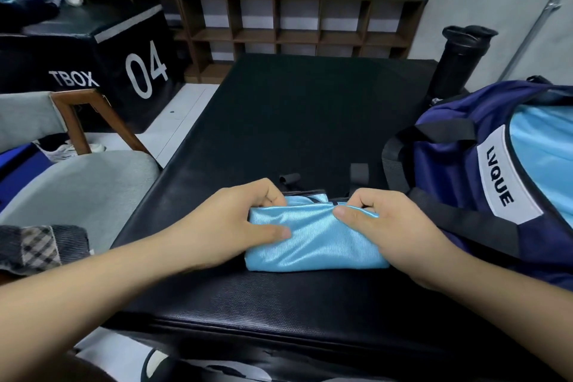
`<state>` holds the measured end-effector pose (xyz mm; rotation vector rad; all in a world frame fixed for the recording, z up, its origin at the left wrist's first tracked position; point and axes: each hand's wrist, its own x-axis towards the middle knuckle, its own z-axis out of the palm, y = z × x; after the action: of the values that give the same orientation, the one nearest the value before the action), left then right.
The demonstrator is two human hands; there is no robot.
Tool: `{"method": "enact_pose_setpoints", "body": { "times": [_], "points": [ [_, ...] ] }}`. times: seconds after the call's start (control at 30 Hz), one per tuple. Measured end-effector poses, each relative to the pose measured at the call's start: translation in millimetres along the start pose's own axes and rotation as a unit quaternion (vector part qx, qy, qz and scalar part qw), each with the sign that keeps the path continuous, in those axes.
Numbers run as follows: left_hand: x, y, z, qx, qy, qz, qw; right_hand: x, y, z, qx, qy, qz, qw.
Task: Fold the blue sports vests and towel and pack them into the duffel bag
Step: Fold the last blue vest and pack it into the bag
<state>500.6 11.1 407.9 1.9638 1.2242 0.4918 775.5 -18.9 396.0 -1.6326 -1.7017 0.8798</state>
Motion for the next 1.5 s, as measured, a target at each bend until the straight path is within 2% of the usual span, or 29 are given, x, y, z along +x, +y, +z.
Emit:
{"method": "enact_pose_setpoints", "body": {
  "times": [0.07, 0.23, 0.37, 0.53, 0.63, 0.7, 0.8, 0.9, 1.07, 1.27, 1.5],
  "points": [
    [3, -3, 1, -0.013, 0.018, -0.002, 1.0, 0, 0, 0, -0.005, 0.013, -0.005, 1.0],
    [5, -3, 5, -0.002, 0.069, 0.035, 0.997, -7, -6, 0, -0.021, 0.076, -0.087, 0.993],
    [14, -8, 8, 0.032, 0.111, 0.043, 0.992, -6, -1, 0, -0.091, 0.108, -0.153, 0.978],
    [22, -11, 10, 0.042, 0.122, 0.019, 0.991, -4, -2, -2, -0.239, 0.096, -0.272, 0.927],
    [27, -10, 10, 0.019, 0.119, 0.013, 0.993, 0, -7, -3, -0.267, 0.021, -0.301, 0.915],
    [29, -10, 7, 0.015, 0.108, 0.013, 0.994, 5, -13, -3, -0.286, -0.031, -0.262, 0.921],
    [31, -11, 2, -0.004, 0.076, 0.016, 0.997, 19, -25, -2, -0.306, -0.103, -0.155, 0.934],
    [32, -14, -2, -0.025, 0.053, 0.018, 0.998, 40, -41, -2, -0.331, -0.175, -0.086, 0.923],
    [30, -17, -9, -0.018, 0.047, 0.026, 0.998, 67, -62, -2, -0.319, -0.249, -0.032, 0.914],
    [26, -11, -15, 0.011, 0.022, 0.018, 1.0, 85, -73, 1, -0.34, -0.338, 0.05, 0.876],
    [24, -11, -22, -0.011, 0.085, -0.021, 0.996, 72, -93, -29, -0.259, -0.357, 0.071, 0.895]
  ]
}}
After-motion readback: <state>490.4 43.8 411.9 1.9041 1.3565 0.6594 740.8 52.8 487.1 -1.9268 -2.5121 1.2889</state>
